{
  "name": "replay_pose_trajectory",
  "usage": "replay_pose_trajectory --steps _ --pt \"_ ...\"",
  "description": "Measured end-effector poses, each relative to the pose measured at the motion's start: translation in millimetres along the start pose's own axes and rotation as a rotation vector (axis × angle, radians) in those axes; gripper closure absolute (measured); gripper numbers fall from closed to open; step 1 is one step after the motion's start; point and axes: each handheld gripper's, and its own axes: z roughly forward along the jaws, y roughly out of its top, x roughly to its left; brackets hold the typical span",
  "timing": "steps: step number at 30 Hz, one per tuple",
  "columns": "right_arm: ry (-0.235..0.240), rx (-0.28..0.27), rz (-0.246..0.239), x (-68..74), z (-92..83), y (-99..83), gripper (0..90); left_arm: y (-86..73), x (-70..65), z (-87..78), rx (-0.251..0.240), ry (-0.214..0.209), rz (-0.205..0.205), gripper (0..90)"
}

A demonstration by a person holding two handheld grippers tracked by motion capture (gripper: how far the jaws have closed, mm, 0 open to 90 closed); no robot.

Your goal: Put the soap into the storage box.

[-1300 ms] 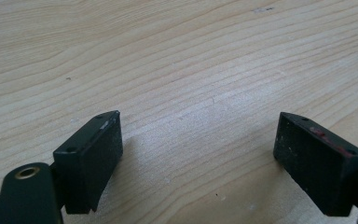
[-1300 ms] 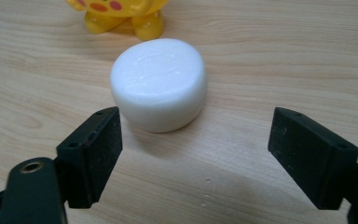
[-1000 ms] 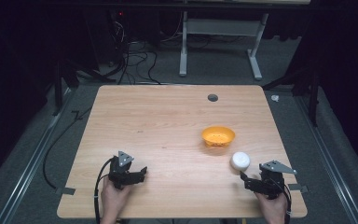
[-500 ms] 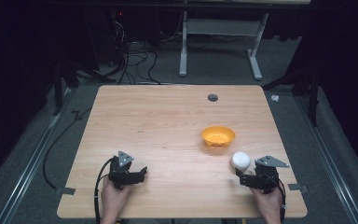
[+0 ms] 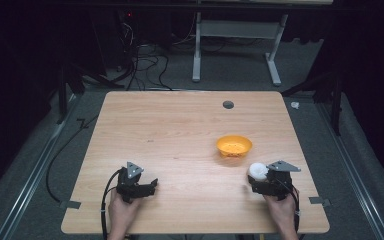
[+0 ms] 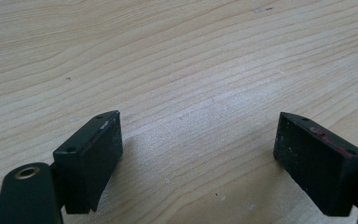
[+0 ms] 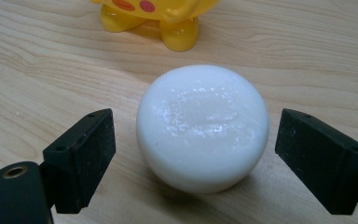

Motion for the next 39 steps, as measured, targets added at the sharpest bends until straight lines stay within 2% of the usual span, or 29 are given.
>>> replay_pose_trajectory --steps 11,19,24,39 --pt "-0.006 0.029 -0.004 2.5 13.7 7.3 13.3 0.0 0.0 0.0 0.000 0.000 0.000 15.9" --pt "-0.012 0.065 0.004 0.6 19.9 2.3 16.2 0.0 0.0 -0.1 0.001 -0.001 0.000 15.9" --pt "-0.011 0.056 0.005 -0.8 19.4 0.1 22.8 0.0 0.0 0.0 0.000 0.000 0.000 15.9" --pt "-0.010 0.045 -0.015 1.5 18.8 -1.7 23.5 0.0 0.0 0.0 0.000 0.000 0.000 15.9"
